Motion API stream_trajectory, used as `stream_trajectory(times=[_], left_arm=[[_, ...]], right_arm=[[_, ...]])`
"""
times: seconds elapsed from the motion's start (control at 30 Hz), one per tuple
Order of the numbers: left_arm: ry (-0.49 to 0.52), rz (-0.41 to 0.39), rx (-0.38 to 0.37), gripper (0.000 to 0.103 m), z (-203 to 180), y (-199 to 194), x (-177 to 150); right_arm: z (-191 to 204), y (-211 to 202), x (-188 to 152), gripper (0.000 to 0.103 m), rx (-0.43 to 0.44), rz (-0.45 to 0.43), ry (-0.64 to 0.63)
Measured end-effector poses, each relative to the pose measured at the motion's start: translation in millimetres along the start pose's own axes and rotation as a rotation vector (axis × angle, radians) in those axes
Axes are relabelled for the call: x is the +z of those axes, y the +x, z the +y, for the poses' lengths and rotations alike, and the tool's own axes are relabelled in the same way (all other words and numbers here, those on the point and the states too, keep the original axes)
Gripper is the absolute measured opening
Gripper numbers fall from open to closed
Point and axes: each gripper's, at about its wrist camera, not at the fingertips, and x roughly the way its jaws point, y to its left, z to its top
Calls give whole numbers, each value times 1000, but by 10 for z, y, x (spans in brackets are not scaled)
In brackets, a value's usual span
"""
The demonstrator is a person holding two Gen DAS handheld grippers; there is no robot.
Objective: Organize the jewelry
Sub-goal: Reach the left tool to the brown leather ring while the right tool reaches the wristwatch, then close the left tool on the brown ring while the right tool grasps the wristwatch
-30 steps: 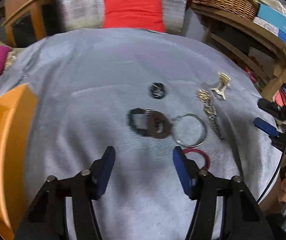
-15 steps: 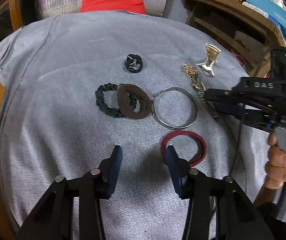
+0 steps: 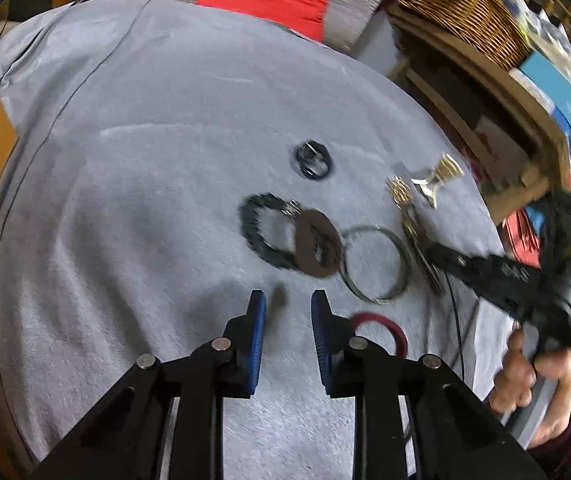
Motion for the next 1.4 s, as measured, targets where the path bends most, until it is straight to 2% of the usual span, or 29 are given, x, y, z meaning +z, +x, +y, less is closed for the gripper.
stream_trajectory(times=[0.23,0.33,0.5,0.77,0.8,0.97,1.07,1.13,1.23,1.3,1.37,1.4], left_arm=[[-51,65,5,24,143,210,276],[-87,62,-21,24,205,231,343],[-24,28,-37,24,69,168,391],[15,58,-47,25,-38,391,503],[14,56,-52,25,-28,388,505],[62,59,-69,25,-134,376,467],[79,91,-73,25,-161,442,432],[85,102,-62,25,-180,512,421],[95,92,-63,25,-177,515,411],[126,84,-46,22,-225,518,389],[143,80,-42,12,-245,515,372],[148,77,-47,12,-254,510,370]], right_arm=[[-121,-114,-60,3,84,22,68],[-151,-104,-46,3,80,29,77],[-229,-95,-69,3,77,50,105],[-249,-90,-59,3,91,60,115],[-269,-99,-54,7,96,62,119],[-295,-76,-40,9,99,85,134],[-273,-8,-44,26,104,103,138],[-239,-3,-40,29,110,91,129],[-170,15,-54,28,84,77,90],[-124,22,-64,7,41,67,47],[-83,19,-79,6,13,58,16],[-70,3,-78,5,13,53,10]])
